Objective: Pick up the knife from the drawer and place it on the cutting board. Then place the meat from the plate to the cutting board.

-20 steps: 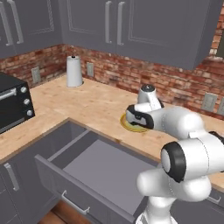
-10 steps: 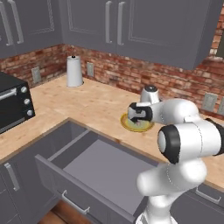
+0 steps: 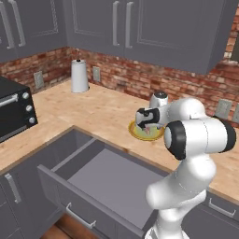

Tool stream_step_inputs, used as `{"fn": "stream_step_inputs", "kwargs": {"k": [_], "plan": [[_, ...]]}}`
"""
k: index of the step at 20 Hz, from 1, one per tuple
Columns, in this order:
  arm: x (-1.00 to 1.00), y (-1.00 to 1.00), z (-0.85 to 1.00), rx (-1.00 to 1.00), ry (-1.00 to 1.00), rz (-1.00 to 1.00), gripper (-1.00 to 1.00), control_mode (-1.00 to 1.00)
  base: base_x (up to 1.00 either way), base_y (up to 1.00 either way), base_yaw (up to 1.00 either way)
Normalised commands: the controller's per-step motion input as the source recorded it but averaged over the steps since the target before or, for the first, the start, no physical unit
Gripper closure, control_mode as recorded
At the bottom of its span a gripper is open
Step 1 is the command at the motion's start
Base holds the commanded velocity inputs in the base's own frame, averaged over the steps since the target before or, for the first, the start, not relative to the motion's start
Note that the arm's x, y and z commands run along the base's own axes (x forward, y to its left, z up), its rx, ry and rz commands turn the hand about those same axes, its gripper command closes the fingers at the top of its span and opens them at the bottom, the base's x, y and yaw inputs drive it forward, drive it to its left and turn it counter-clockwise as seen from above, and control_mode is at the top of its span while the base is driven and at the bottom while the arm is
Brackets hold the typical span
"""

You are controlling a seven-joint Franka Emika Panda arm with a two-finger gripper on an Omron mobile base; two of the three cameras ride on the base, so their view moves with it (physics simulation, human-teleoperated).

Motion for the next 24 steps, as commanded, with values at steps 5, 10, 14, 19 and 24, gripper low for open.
{"fn": "stream_step_inputs", "kwargs": {"k": [5,10,14,19,24], "plan": [[0.35,-0.02,-0.03,0.0,0.02,0.0,-1.0,-1.0,0.0,0.0,0.0],[0.39,-0.13,-0.23,0.0,0.08,0.01,-1.0,-1.0,0.0,0.0,0.0],[0.37,-0.14,-0.27,0.0,0.02,0.01,-1.0,-1.0,0.0,0.0,0.0],[0.33,-0.05,-0.26,0.0,0.0,0.02,-1.0,-1.0,0.0,0.0,0.0],[0.34,0.0,-0.33,0.0,0.01,0.04,-1.0,-1.0,0.0,0.0,0.0]]}}
